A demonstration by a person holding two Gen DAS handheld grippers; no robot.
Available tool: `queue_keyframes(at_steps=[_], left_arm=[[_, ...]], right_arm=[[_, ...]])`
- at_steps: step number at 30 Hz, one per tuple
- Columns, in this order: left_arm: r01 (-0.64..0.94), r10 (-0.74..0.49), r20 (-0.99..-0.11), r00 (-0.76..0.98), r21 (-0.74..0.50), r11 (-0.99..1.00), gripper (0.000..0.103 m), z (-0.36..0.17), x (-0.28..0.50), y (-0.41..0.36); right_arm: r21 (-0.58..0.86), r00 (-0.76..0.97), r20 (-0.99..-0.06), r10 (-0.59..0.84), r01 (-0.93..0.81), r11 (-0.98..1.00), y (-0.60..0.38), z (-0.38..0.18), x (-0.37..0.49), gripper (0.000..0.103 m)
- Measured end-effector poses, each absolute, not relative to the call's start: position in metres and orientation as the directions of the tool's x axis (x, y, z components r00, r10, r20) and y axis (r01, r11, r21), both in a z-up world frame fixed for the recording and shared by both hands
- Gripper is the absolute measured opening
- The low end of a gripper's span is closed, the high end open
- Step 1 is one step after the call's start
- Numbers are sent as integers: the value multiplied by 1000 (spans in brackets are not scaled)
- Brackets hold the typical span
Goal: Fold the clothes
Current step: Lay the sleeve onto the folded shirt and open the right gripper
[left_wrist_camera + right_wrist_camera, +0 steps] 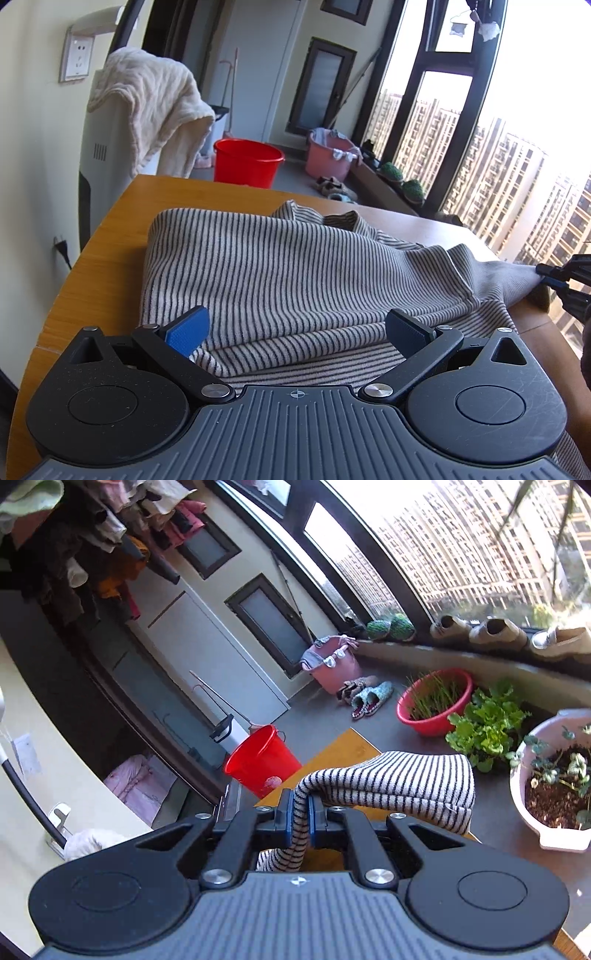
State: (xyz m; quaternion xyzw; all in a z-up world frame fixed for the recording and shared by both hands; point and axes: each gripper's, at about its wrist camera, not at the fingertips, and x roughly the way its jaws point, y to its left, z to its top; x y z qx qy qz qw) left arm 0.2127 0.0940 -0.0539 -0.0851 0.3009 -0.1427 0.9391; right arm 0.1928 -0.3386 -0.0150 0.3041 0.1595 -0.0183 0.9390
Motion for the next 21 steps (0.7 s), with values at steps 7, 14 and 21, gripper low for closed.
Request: queue_keyframes(at_steps=[7,14,21], left_arm=[[217,-335,-528,780,-274,937,103,-54,212,98],[220,-370,-501,783,-333,917,103,-54,211,108],[223,-387,-490,781,-359,906,103,-54,211,112]], right_arm=[[365,939,-228,258,-163,917,-245,39,195,7],[207,835,-327,442,-393,896,-146,27,199,8],[209,740,-455,495,-452,867,-106,-10,212,10]])
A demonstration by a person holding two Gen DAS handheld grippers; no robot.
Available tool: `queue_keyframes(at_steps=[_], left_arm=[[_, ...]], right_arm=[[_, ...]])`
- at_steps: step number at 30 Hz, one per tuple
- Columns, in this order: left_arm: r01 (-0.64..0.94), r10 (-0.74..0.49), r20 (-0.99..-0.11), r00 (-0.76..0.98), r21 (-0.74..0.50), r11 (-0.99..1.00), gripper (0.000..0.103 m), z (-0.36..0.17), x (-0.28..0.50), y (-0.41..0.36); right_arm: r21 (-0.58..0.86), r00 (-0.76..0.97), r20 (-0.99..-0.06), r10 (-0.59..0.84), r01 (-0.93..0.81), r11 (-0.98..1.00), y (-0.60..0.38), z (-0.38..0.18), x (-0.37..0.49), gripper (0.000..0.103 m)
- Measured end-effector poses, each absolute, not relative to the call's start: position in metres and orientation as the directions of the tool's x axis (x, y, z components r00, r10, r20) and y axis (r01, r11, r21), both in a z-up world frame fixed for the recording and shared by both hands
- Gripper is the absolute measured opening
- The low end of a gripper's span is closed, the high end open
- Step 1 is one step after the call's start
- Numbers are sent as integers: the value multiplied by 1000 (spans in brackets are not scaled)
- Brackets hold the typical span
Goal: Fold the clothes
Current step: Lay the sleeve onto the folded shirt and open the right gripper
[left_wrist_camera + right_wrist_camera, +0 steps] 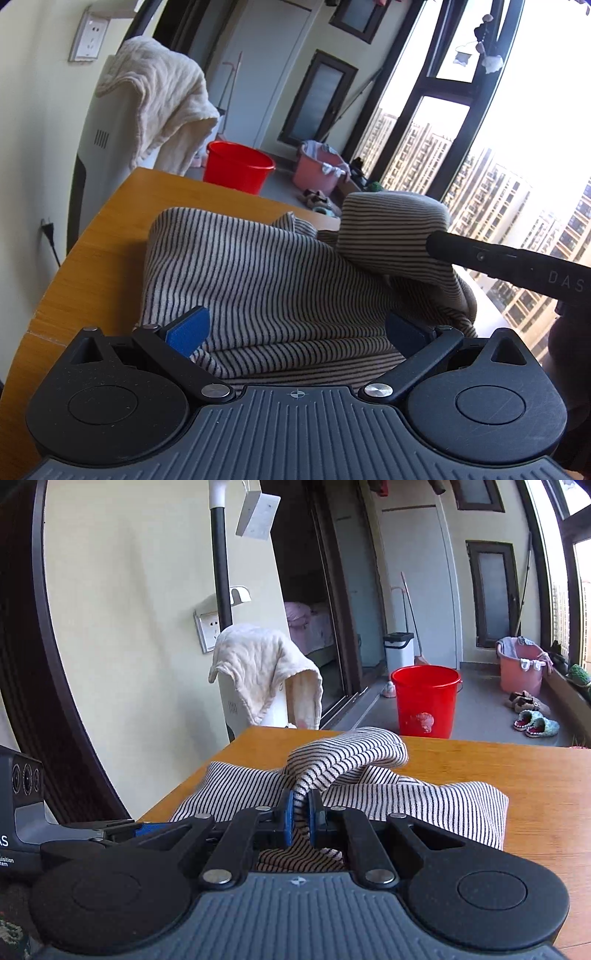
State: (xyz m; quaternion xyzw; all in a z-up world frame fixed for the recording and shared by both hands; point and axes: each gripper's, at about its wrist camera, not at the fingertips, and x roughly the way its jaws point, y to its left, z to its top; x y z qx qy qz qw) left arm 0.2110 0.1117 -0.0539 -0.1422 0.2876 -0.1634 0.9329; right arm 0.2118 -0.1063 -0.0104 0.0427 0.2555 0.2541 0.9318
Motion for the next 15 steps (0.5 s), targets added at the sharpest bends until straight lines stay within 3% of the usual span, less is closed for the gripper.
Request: queue_keyframes(at_steps=[7,15], left_arm=[[223,-384,-493,781,-354,908,103,-54,211,110],[223,-385,-492,781,-356,907,103,-55,211,111]], right_arm=[[249,711,-455,536,-476,843,-122,-4,205,13],[288,736,-467,490,-398,871,-157,-6,190,26]])
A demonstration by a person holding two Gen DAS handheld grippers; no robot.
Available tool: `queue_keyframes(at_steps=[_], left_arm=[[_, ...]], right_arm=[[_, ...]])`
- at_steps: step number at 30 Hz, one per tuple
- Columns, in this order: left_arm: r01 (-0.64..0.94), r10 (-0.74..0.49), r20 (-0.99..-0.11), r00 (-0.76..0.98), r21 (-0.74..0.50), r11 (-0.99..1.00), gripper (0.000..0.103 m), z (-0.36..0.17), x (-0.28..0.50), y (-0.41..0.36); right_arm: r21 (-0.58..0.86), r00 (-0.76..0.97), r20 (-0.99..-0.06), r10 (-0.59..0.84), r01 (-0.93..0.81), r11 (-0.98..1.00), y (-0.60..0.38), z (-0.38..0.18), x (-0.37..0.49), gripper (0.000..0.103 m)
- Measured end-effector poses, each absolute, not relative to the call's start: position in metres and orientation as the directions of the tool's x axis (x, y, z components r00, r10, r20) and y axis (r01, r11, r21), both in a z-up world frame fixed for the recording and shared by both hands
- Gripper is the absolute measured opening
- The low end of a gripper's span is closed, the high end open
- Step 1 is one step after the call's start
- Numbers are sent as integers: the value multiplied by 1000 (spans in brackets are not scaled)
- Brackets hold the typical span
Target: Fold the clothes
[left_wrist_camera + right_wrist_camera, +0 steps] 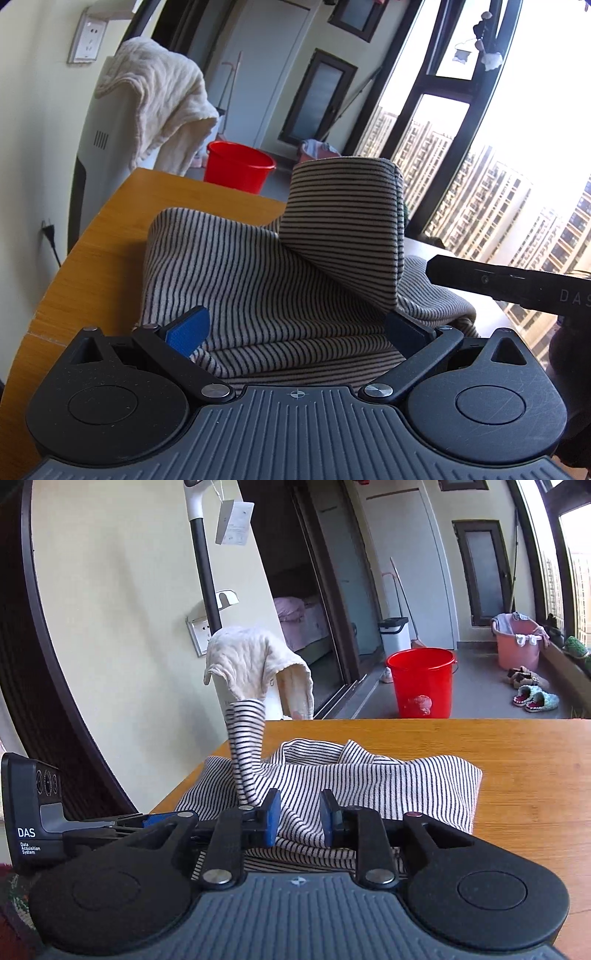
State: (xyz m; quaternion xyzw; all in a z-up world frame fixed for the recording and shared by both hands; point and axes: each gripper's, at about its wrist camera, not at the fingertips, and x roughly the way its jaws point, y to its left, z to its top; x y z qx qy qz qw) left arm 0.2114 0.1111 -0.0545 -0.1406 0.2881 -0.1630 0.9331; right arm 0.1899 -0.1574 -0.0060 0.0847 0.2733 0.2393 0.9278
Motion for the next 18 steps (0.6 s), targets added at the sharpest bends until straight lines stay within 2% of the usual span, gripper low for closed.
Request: queue_keyframes(at_steps=[7,11,15,16,18], left_arm=[[220,-398,-486,778,-383,897,103,-52,209,115],[199,-454,-449,770,-507,838,103,-44,198,131],[109,-485,-476,734,-623,775,102,-48,215,142],[101,-484,-486,727,-622,777,100,-49,221,141],[93,-452,-523,723,-574,813,76,-48,232,133]], right_arm=[[310,729,-508,459,-343,887,-191,-34,148,40],[283,715,-525,461,-364,887,-187,-46,141,42],[251,720,-517,463,-389,886,-178,-46,138,51],[245,723,-513,463,-394,886,-177,-46,136,52],[243,732,-497,466,-398,885,-177,-44,134,56]])
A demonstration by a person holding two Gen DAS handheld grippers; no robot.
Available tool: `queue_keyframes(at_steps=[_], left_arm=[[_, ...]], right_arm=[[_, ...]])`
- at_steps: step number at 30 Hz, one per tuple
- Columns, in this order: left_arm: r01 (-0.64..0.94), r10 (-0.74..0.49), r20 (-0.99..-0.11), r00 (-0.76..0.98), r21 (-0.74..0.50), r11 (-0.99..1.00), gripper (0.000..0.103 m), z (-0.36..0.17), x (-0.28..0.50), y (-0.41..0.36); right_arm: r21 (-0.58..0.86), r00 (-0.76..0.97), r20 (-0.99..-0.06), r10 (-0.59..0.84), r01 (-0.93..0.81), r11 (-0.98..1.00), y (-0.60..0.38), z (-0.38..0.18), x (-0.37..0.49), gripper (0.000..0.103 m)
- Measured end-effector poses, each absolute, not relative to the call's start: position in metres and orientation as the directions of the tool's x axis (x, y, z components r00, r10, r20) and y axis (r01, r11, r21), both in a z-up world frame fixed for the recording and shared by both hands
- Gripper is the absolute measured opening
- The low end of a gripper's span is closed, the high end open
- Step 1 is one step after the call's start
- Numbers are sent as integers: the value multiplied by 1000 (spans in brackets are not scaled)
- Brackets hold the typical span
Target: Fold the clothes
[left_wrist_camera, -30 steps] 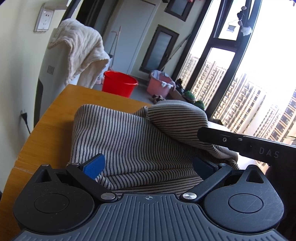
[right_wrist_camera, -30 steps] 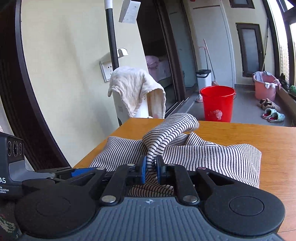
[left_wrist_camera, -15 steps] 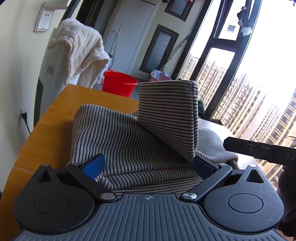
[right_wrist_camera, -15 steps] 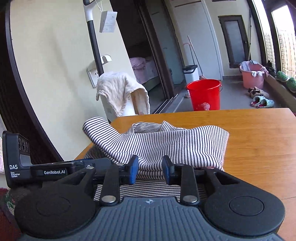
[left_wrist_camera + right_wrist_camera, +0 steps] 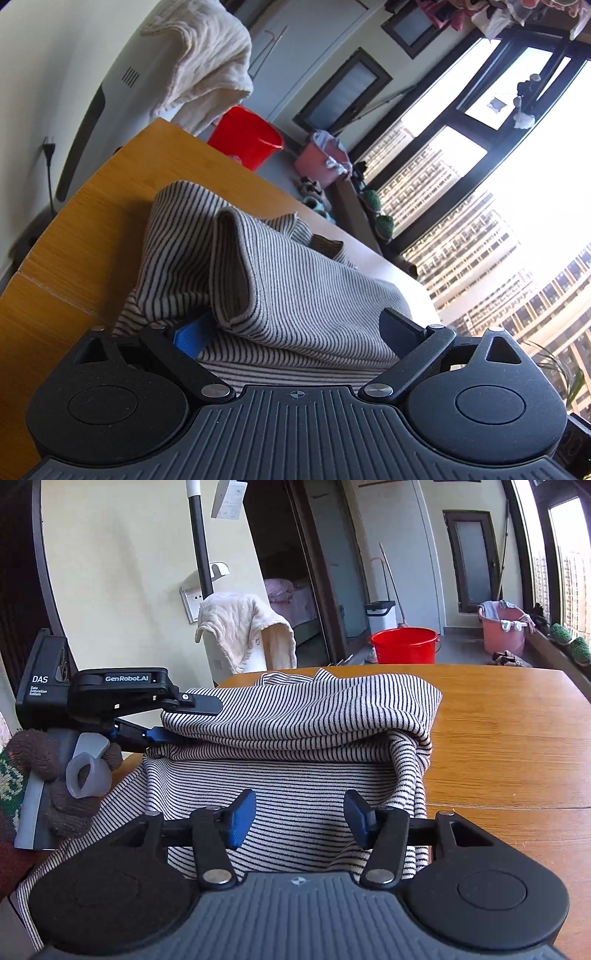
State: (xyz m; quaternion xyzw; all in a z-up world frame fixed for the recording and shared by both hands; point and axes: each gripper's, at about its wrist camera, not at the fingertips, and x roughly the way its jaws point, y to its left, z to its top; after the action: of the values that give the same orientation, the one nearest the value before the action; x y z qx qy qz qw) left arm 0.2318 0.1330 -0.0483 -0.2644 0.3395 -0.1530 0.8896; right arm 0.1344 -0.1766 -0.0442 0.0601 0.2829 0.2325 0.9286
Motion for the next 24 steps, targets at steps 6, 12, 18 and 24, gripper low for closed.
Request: queue_keyframes(at_steps=[6,12,18,24], left_arm=[[76,-348,-566,747,-447,891,21,-40,243,116],[135,-309,-448,839,-379,916,18,2,227,122],[119,-265,-440,858,-332,936,18,12,225,133],[70,-182,-540,822,-222,972,21,-31,228,139]], right_arm=[[303,749,-474,463,-355,885,-191,-45,135,60],[301,751,-473,461,-353,886,-191,-45,134,64],[296,751,-477,457,-352,888,-190,-45,136,64],[275,744,-493,451,-359,892,-184,-45,137,67]])
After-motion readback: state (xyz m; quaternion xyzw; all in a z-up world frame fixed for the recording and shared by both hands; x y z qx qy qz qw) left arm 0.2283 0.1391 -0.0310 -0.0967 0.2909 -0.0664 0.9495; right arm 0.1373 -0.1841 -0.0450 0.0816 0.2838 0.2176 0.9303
